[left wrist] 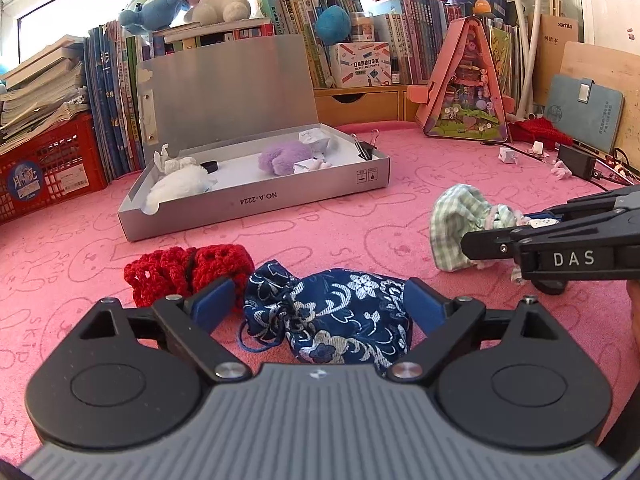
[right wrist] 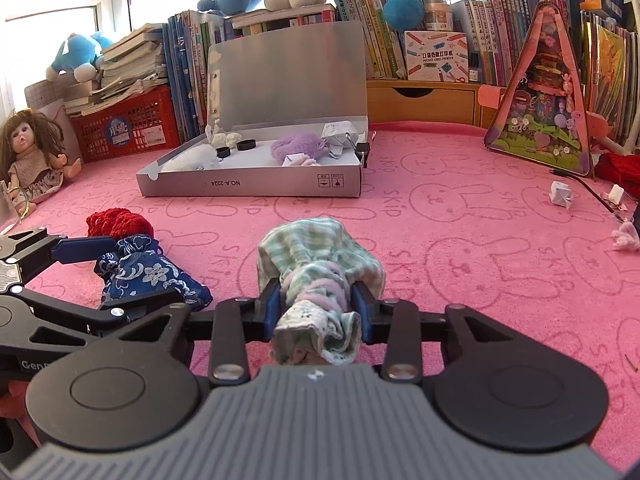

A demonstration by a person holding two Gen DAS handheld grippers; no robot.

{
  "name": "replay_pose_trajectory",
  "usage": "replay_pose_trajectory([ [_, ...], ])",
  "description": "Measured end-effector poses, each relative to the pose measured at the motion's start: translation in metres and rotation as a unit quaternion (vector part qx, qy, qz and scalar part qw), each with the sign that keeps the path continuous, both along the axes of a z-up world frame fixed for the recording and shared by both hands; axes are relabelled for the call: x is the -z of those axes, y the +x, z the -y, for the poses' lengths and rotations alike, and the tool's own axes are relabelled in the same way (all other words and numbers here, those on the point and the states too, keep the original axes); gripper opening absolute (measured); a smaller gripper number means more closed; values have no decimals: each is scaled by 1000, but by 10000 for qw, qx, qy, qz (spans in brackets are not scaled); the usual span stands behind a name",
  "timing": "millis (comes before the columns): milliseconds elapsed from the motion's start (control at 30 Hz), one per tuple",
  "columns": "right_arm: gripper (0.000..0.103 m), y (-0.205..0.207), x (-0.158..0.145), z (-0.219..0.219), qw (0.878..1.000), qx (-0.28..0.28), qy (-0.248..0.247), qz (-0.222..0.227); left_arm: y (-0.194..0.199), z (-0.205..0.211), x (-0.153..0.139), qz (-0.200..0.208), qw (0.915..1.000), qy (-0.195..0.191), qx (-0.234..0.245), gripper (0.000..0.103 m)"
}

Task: Organize objects
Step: 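Close the left gripper on the blue pouch while the right grasps the plaid doll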

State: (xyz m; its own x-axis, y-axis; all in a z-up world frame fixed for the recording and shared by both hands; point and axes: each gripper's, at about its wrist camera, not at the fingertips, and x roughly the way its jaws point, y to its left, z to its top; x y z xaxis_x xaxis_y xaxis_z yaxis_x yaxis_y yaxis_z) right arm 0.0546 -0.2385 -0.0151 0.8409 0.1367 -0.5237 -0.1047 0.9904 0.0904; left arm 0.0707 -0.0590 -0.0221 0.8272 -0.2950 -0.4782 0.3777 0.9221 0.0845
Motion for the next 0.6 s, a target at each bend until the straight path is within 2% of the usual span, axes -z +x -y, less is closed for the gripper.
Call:
replay_pose_trajectory([
  [200,41,-12,-6,-4,9995,25,-291,99,2,5,1,-12,10000,-16,36,97],
  [433,41,-25,-5,-14,9965,169,-786,232,2,14,8,-55,9998,196,42,97],
  [600,42,-29,-1,-21,9962,100,-853,167,7,16,10,-179,9996,232,6,98],
])
